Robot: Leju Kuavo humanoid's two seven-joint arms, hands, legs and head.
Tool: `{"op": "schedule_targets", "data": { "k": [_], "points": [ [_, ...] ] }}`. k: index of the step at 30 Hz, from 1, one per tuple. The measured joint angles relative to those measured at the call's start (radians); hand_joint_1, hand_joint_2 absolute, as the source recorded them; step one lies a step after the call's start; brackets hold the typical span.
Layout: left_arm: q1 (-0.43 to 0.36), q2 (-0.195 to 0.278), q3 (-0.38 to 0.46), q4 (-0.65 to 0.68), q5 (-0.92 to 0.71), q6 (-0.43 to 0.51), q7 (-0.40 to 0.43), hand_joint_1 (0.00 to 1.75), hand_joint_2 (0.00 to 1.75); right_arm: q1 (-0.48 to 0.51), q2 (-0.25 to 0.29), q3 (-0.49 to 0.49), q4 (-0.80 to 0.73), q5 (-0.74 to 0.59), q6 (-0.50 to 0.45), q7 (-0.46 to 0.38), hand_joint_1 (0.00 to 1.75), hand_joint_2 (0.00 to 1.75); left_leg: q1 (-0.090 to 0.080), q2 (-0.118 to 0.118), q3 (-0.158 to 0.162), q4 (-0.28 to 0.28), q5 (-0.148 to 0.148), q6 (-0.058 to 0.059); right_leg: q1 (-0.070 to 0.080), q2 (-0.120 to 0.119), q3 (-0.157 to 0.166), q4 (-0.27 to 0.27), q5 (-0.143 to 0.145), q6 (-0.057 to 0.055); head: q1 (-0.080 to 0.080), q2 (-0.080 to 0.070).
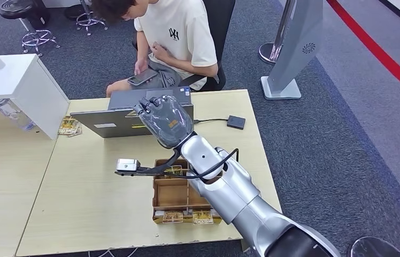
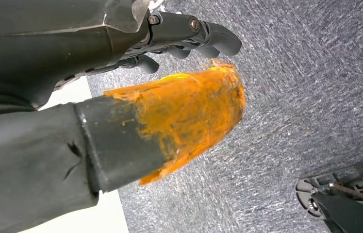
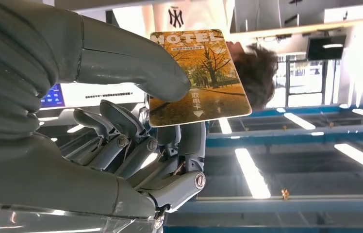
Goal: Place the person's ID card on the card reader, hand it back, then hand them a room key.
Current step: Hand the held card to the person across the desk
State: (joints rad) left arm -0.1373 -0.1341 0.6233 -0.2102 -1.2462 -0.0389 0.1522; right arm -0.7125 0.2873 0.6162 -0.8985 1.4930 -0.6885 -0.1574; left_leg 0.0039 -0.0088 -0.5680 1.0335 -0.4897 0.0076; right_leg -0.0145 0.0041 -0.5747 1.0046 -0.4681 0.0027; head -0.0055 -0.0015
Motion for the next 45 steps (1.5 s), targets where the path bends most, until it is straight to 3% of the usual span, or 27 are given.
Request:
{"op": "schedule_targets", "data": {
  "k": [8,14,26,35,40,45],
  "points": [
    [-0.001,0.0,0.0,0.0,-0.01,-0.003,0.0,0.0,0.0,-0.015,0.014,0.001,0.084,0.046,-0.001,0.009,1.75,1.75,0.0,0.0,0.0,0.0,0.0,0.0,0.0,0.0,0.0,0.0,0.0,0.0,0.0,0.0],
    [-0.005,-0.018,-0.001,0.0,-0.036,-0.013,-0.008,0.0,0.0,-0.03,0.012,0.0,0.148,0.058,-0.001,0.127,1.75,1.75,0.0,0.0,0.0,0.0,0.0,0.0,0.0,0.0,0.0,0.0,0.0,0.0,0.0,0.0],
    [-0.01,-0.046,-0.002,0.0,-0.049,-0.013,0.003,0.0,0.0,-0.038,-0.016,-0.033,0.139,0.052,-0.002,0.175,1.75,1.75,0.0,0.001,0.0,0.0,0.0,0.0,0.0,0.0,-0.001,0.0,0.001,-0.001,0.0,0.0],
    [-0.009,-0.05,-0.002,0.0,-0.053,-0.013,0.003,0.0,0.0,-0.037,-0.025,-0.083,0.074,0.03,-0.003,0.138,1.75,1.75,0.0,0.001,0.0,0.0,0.0,0.0,0.0,0.0,-0.001,0.0,0.001,-0.001,0.0,0.0],
    [0.001,-0.039,-0.002,0.0,-0.051,-0.01,-0.011,0.0,0.0,-0.031,-0.023,-0.131,0.055,-0.034,-0.003,0.015,1.75,1.75,0.0,0.001,0.0,0.0,0.0,0.0,0.0,0.0,-0.001,0.0,0.001,-0.001,0.0,0.0],
    [0.008,-0.03,-0.002,0.0,-0.051,-0.007,-0.015,0.0,0.0,-0.021,-0.013,-0.177,0.043,-0.046,-0.003,-0.025,1.75,1.75,0.0,0.001,0.0,0.0,0.0,0.0,0.0,0.0,-0.001,0.0,0.001,-0.001,0.0,0.0]
  ]
}}
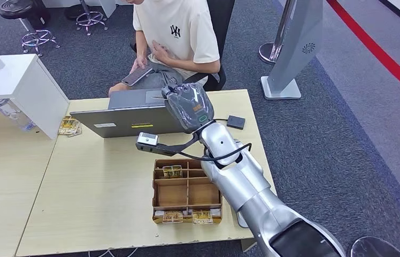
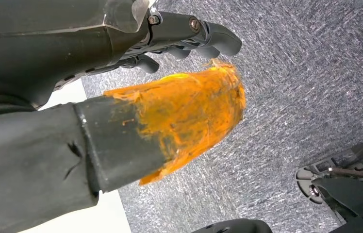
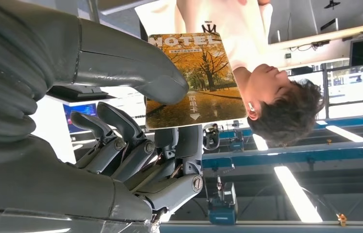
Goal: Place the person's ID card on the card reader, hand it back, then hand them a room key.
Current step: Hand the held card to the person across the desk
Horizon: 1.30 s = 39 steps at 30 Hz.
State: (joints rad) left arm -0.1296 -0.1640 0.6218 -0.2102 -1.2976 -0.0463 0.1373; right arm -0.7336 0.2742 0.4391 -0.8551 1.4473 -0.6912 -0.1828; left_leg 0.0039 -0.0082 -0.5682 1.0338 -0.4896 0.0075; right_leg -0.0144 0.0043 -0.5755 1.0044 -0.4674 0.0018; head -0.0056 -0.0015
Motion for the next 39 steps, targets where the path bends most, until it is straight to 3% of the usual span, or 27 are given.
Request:
{"op": "schedule_targets", "data": {
  "k": [17,33,34,38,39],
  "points": [
    [0.001,0.006,0.0,0.0,-0.015,-0.002,-0.001,0.0,0.0,0.008,0.019,-0.029,0.012,0.058,0.0,0.004,1.75,1.75,0.0,0.0,0.0,0.0,0.0,0.0,0.0,0.0,0.0,0.0,0.0,0.0,0.0,0.0],
    [0.001,0.005,0.0,0.0,-0.033,-0.005,-0.002,0.0,0.0,0.008,0.01,0.058,0.03,0.105,0.0,0.142,1.75,1.75,0.0,0.0,0.0,0.0,0.0,0.0,0.0,0.0,0.0,0.0,0.0,0.0,0.0,0.0],
    [0.001,0.005,0.0,0.0,-0.033,-0.005,-0.002,0.0,0.0,0.007,0.008,0.062,0.027,0.105,0.0,0.149,1.69,1.75,0.0,0.0,0.0,0.0,0.0,0.0,0.0,0.0,0.0,0.0,0.0,0.0,0.0,0.0],
    [0.001,0.005,0.0,0.0,-0.033,-0.005,-0.002,0.0,0.0,0.007,-0.001,0.083,0.014,0.106,0.0,0.186,0.01,1.75,0.0,0.0,0.0,0.0,0.0,0.0,0.0,0.0,0.0,0.0,0.0,0.0,0.0,0.0],
    [0.002,0.005,0.0,0.0,-0.033,-0.005,-0.002,0.0,0.0,0.007,-0.004,0.091,0.01,0.106,0.0,0.2,0.0,1.75,0.0,0.0,0.0,0.0,0.0,0.0,0.0,0.0,0.0,0.0,0.0,0.0,0.0,0.0]
  ]
}}
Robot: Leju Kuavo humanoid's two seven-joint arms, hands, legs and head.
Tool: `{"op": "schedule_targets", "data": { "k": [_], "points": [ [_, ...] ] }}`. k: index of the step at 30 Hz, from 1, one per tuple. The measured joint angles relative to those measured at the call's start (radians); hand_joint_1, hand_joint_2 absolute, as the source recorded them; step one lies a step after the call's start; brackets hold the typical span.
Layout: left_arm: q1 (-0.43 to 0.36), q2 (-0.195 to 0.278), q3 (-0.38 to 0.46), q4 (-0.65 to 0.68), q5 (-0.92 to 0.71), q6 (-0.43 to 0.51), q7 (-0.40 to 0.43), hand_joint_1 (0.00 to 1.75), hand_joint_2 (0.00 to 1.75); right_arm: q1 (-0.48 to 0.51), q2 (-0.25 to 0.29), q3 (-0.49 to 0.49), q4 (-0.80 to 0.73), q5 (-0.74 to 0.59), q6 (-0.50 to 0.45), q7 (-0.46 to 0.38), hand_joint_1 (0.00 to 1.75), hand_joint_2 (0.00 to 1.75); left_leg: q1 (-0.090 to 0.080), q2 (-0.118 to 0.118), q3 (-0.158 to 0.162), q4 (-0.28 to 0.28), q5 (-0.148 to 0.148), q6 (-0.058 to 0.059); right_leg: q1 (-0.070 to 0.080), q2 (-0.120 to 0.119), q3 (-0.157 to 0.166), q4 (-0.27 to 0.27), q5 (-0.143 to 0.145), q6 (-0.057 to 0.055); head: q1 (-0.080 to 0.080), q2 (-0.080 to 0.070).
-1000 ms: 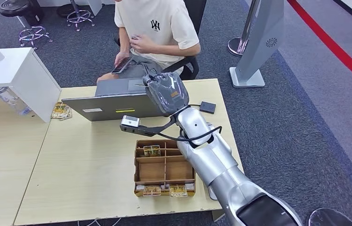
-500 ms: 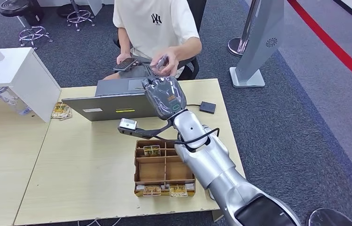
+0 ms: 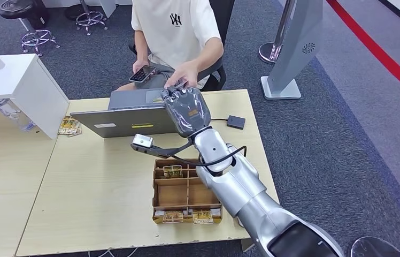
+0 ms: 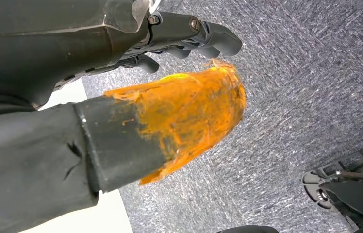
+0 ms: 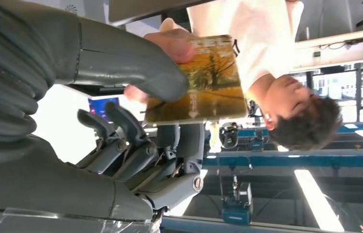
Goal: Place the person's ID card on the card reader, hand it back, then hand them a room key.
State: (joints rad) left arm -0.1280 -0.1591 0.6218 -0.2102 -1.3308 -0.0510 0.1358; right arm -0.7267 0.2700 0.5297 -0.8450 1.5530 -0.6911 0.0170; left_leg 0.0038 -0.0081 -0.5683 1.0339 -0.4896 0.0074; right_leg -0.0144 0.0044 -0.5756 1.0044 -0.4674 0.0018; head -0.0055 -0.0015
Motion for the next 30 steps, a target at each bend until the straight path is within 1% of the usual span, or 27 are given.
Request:
{"op": "schedule_targets", "data": {
  "k": [3,7,13,17,19,20,21,23,24,25,26,27,28,29,30],
  "points": [
    [0.0,0.0,0.0,0.0,0.0,0.001,0.0,0.0,0.0,-0.001,-0.009,0.022,-0.01,0.0,0.0,0.033,0.0,1.75,0.0,0.0,0.0,0.0,0.0,0.0,0.0,0.0,0.0,0.0,0.0,0.0,0.0,0.0],
    [0.001,0.0,0.0,0.0,0.0,0.002,0.0,0.0,0.0,0.001,-0.017,0.035,-0.029,-0.001,0.0,0.043,0.0,1.75,0.0,0.0,0.0,0.0,0.0,0.0,0.0,0.0,0.0,0.0,0.0,0.0,0.0,0.0],
    [0.004,0.0,0.0,0.0,0.0,0.005,0.0,0.0,0.0,0.025,-0.027,0.036,-0.101,-0.008,0.0,0.006,0.0,1.75,0.0,0.0,0.0,0.0,0.0,0.0,0.0,0.0,0.0,0.0,0.0,0.0,0.0,0.0],
    [0.005,0.0,0.0,0.0,0.0,0.006,0.0,0.0,0.0,0.037,-0.029,0.034,-0.134,-0.011,0.0,-0.004,0.0,1.75,0.0,0.0,0.0,0.0,0.0,0.0,0.0,0.0,0.0,0.0,0.0,0.0,0.0,0.0],
    [0.005,0.0,0.0,0.0,0.0,0.008,0.0,0.0,0.0,0.048,-0.03,0.027,-0.155,-0.024,0.0,-0.037,0.0,1.75,0.0,0.0,0.0,0.0,0.0,0.0,0.0,0.0,0.0,0.0,0.0,0.0,0.0,0.0],
    [0.006,0.0,0.0,0.0,0.001,0.01,-0.001,0.0,0.0,0.06,-0.028,0.016,-0.173,-0.041,0.0,-0.076,0.0,1.75,0.0,0.0,0.0,0.0,0.0,0.0,0.0,0.0,0.0,0.0,0.0,0.0,0.0,0.0],
    [0.008,0.0,0.001,0.0,0.003,0.013,-0.002,0.0,0.0,0.078,-0.023,-0.001,-0.196,-0.069,0.0,-0.131,0.0,1.75,0.0,0.0,0.0,0.0,0.0,0.0,0.0,0.0,0.0,0.0,0.0,0.0,0.0,0.0],
    [0.013,0.0,0.005,0.0,0.011,0.02,-0.008,0.0,0.0,0.123,-0.001,-0.054,-0.248,-0.179,0.0,-0.279,0.0,0.87,0.0,0.0,0.0,0.0,0.0,0.0,0.0,0.0,0.0,0.0,0.0,0.0,0.0,0.0],
    [0.016,0.0,0.008,0.0,0.016,0.025,-0.012,0.0,0.0,0.148,0.013,-0.082,-0.271,-0.264,0.0,-0.349,0.0,0.44,0.0,-0.001,0.0,0.0,0.0,0.0,0.0,0.0,0.0,0.0,0.0,0.0,0.0,0.0],
    [0.02,-0.001,0.014,0.0,0.024,0.031,-0.017,0.0,0.0,0.173,0.025,-0.103,-0.292,-0.382,0.001,-0.407,0.0,0.0,0.0,-0.001,0.0,0.0,0.0,0.0,0.0,0.0,0.0,0.0,-0.001,0.0,0.0,0.0],
    [0.023,-0.001,0.021,0.0,0.032,0.038,-0.022,0.0,0.0,0.198,0.034,-0.113,-0.31,-0.516,0.007,-0.443,0.0,0.0,0.0,-0.001,0.0,0.0,0.0,0.0,0.0,0.0,0.0,0.0,-0.001,0.0,0.0,0.0],
    [0.027,-0.001,0.029,0.0,0.041,0.046,-0.027,0.0,0.0,0.224,0.038,-0.113,-0.331,-0.666,0.022,-0.461,0.0,0.0,0.0,-0.001,0.0,0.0,0.0,0.0,0.0,0.0,0.0,0.0,-0.001,0.0,0.0,0.0],
    [0.031,-0.001,0.038,0.0,0.05,0.053,-0.032,0.0,0.0,0.252,0.039,-0.104,-0.356,-0.822,0.049,-0.464,0.0,0.0,0.0,-0.001,0.0,0.0,-0.001,0.0,0.0,0.0,0.0,0.0,-0.001,0.0,0.0,0.0],
    [0.035,-0.001,0.048,0.0,0.057,0.059,-0.036,0.0,0.0,0.28,0.038,-0.09,-0.388,-0.972,0.097,-0.459,0.0,0.0,0.0,0.0,-0.001,0.0,-0.001,0.0,0.0,0.0,-0.001,0.0,-0.001,0.0,0.0,0.0],
    [0.037,-0.001,0.052,0.0,0.061,0.062,-0.038,0.0,0.0,0.296,0.037,-0.083,-0.405,-1.049,0.122,-0.455,0.0,0.0,0.0,0.0,-0.001,-0.001,-0.001,0.0,0.0,0.0,-0.001,0.0,-0.001,0.0,0.0,0.0]
  ]
}}
